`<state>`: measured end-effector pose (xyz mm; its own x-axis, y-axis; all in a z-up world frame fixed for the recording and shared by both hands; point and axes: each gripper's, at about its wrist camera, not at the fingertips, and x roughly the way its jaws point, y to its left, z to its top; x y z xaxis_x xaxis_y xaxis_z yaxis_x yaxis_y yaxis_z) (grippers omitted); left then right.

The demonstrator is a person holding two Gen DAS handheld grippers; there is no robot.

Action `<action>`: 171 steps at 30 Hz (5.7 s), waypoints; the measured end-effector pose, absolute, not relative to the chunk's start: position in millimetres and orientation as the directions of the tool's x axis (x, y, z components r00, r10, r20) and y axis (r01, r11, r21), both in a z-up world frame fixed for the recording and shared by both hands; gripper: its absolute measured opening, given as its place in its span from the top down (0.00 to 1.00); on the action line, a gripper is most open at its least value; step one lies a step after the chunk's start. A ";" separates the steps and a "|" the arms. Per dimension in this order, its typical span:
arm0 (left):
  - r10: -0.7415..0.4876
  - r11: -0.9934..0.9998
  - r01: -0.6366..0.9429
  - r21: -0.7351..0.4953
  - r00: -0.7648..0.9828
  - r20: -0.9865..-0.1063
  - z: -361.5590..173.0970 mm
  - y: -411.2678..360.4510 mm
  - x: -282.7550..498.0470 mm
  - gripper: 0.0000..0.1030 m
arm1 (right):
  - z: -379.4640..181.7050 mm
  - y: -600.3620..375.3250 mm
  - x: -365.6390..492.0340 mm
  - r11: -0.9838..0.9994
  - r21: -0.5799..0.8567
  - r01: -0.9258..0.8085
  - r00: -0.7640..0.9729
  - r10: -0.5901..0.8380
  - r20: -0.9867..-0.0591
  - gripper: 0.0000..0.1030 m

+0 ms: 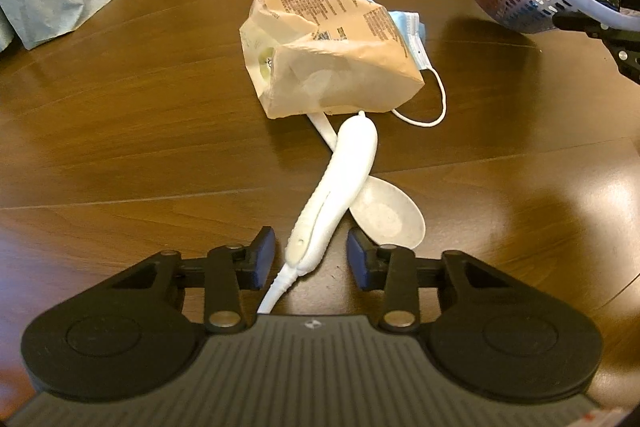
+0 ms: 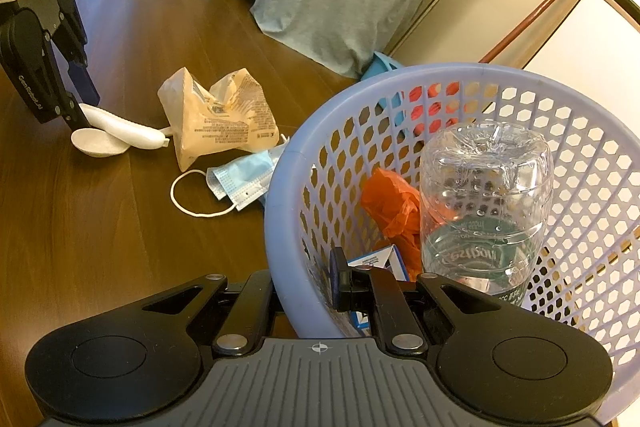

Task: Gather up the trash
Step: 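Lower the left gripper and grasp the white toothbrush handle, then lift the white toothbrush with the left gripper toward the basket, then drop the toothbrush into the lavender basket by opening the left gripper, then lower the left gripper onto the white plastic spoon, then close the left gripper on the spoon bowl and lift it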

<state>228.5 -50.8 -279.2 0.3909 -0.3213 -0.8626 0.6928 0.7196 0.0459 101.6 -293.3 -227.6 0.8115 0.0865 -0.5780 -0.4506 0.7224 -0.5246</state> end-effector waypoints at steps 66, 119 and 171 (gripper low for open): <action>-0.458 0.696 0.718 0.016 0.460 -0.761 -169.9 -76.0 196.4 0.85 | -226.2 -294.2 105.0 0.735 -0.513 -0.443 0.811 0.084 -0.579 0.94; -0.521 0.697 0.717 0.008 0.514 -0.682 -102.0 -151.3 248.5 0.70 | -218.1 -299.9 107.5 0.774 -0.472 -0.423 0.814 0.096 -0.572 0.94; -0.271 0.860 0.511 0.003 0.461 -0.845 -279.0 -77.7 195.6 0.74 | -225.7 -295.3 101.3 0.746 -0.499 -0.442 0.811 0.093 -0.578 0.94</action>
<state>195.6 -77.7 -279.0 0.4615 -0.2709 -0.8448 0.5105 0.8598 0.0031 101.3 -295.3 -225.7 0.8106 0.0930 -0.5782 -0.4415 0.7457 -0.4990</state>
